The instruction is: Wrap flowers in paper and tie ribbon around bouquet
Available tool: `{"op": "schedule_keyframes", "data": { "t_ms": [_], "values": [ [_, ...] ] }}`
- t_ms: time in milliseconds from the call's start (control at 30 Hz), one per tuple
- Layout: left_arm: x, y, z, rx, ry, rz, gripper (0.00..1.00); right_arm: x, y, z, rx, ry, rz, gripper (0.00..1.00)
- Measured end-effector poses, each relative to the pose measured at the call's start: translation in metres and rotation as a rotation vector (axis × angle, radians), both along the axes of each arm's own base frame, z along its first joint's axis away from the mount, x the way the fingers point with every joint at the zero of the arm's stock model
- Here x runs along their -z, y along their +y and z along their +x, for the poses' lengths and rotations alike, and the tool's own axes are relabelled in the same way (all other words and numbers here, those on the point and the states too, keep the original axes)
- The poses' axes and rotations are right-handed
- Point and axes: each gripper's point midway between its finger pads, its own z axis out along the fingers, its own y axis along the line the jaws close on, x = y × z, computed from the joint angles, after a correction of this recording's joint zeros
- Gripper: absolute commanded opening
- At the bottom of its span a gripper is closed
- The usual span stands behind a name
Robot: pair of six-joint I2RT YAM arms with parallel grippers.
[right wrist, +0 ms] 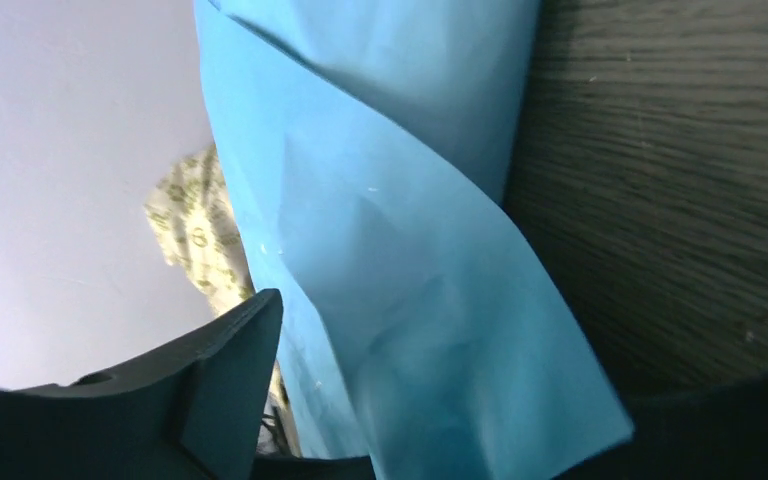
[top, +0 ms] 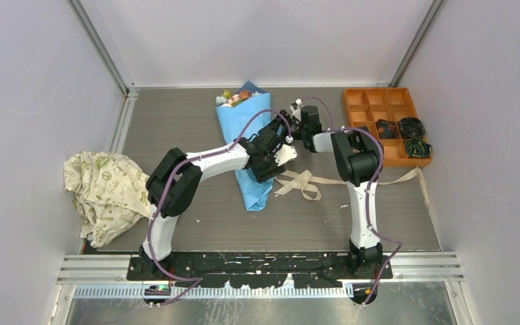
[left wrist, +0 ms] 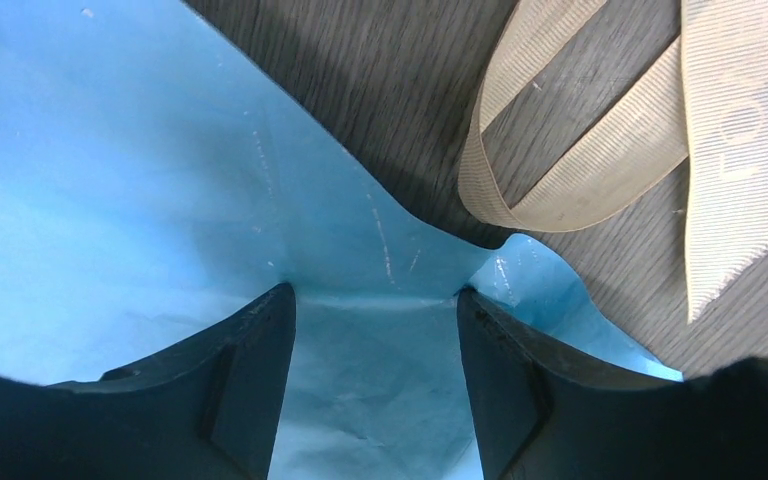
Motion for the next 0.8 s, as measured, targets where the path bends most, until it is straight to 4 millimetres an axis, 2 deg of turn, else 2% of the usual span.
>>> {"op": "schedule_keyframes", "data": {
  "t_ms": [100,167,233,400,500,667,800],
  "values": [
    [0.0,0.0,0.0,0.001,0.0,-0.001,0.64,0.011,0.005,0.001,0.019,0.019,0.022,0.24],
    [0.0,-0.001,0.0,0.001,0.001,-0.003,0.64,0.024,0.007,-0.002,0.032,0.049,0.035,0.12],
    [0.0,-0.001,0.0,0.002,0.001,-0.004,0.64,0.028,0.007,-0.004,0.045,0.075,0.051,0.02],
    [-0.001,-0.001,0.0,0.009,-0.002,-0.003,0.68,0.027,0.008,-0.004,0.058,0.081,0.064,0.01],
    [-0.004,-0.002,-0.002,0.038,0.006,-0.009,0.74,0.028,0.007,-0.003,0.068,0.082,0.057,0.01],
    [-0.009,-0.004,-0.045,0.163,0.178,-0.041,0.82,0.03,0.008,-0.006,0.07,0.093,0.029,0.01],
    [-0.039,-0.021,-0.086,0.278,0.289,-0.153,0.82,0.031,0.007,-0.006,0.062,0.089,0.011,0.01]
  ]
}}
